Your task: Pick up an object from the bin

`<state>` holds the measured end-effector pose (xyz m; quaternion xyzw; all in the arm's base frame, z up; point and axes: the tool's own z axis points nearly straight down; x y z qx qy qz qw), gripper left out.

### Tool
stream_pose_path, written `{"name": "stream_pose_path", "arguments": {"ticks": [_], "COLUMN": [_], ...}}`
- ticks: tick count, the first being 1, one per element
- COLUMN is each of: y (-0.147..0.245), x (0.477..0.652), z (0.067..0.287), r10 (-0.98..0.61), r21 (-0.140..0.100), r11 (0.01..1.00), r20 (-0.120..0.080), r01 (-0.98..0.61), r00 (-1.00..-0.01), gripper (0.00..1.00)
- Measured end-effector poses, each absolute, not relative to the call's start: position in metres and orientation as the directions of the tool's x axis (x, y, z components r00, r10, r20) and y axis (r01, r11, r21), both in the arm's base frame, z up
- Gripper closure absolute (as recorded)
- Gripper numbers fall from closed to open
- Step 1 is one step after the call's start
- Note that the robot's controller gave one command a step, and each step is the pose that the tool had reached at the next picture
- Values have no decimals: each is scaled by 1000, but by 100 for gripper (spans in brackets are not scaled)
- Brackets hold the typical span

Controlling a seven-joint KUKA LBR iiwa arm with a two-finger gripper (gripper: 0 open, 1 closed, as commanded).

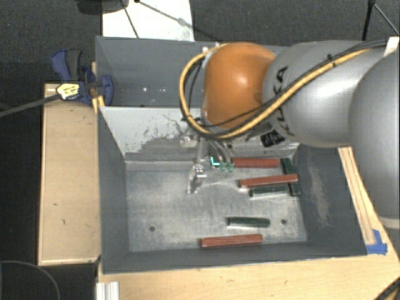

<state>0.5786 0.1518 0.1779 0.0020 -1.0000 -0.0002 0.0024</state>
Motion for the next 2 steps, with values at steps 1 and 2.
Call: {"name": "stream_pose_path", "arguments": {"ticks": [1, 2], "y": [151, 136], "x": [581, 567], "z": [182, 148], "r10": [-1, -64], "r21": [2, 2], "r11": [1000, 998], "r20": [-3, -9], "r01": [-1, -64], "r00": [-1000, -998], "gripper": [0, 0]}}
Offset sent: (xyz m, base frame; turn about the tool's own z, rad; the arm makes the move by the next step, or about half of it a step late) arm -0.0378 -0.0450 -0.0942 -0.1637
